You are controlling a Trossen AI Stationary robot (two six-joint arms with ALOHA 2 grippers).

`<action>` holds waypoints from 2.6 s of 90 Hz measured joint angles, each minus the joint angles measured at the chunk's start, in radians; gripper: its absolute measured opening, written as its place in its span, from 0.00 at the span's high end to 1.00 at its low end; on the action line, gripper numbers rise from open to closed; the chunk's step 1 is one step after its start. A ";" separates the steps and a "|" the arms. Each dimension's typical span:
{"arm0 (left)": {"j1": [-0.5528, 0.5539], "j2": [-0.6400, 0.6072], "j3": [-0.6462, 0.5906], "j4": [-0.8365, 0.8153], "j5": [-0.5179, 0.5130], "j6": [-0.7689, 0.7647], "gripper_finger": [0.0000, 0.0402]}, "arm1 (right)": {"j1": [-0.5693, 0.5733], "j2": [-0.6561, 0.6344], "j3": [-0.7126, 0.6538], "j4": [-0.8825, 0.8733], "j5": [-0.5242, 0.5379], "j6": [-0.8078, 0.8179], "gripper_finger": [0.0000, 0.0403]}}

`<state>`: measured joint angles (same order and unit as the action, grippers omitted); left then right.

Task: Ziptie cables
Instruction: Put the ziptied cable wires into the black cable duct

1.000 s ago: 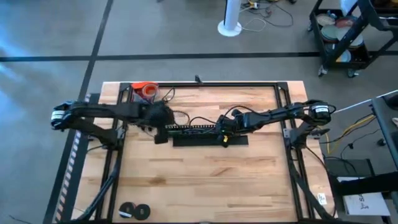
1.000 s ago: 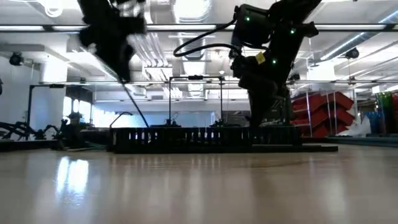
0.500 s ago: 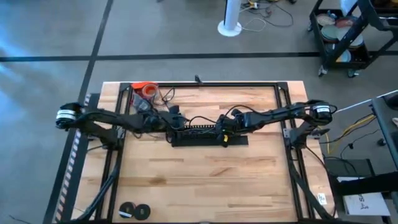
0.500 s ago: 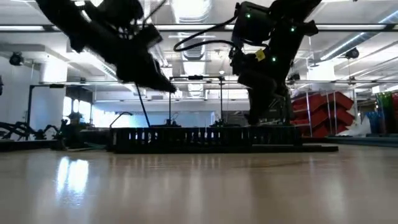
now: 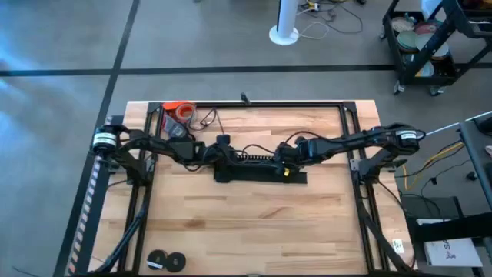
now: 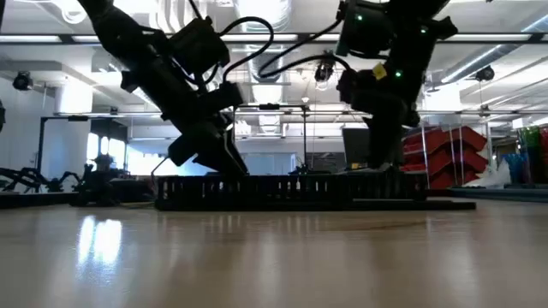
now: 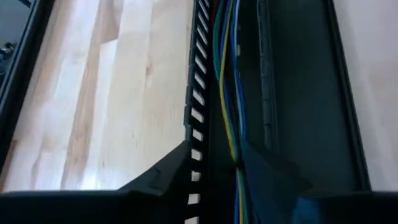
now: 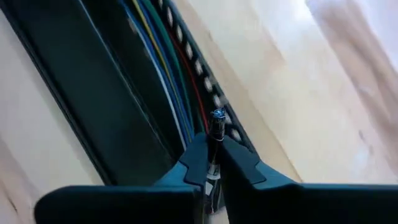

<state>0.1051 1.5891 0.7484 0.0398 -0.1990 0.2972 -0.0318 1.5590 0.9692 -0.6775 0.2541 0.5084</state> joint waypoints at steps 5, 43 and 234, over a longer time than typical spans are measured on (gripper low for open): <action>0.000 -0.004 -0.002 -0.005 0.000 0.002 0.71 | 0.001 0.001 -0.006 -0.014 -0.003 0.018 0.89; 0.000 -0.010 -0.005 -0.051 -0.001 -0.015 0.81 | 0.001 -0.042 -0.001 -0.168 0.011 0.057 0.41; 0.042 -0.235 -0.292 0.181 0.043 -0.251 0.74 | -0.205 0.449 0.474 0.462 -0.368 -0.231 0.79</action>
<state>0.1473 1.3541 0.4563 0.2210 -0.1564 0.0466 -0.2370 2.0081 1.4431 -0.2154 -0.1135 0.2773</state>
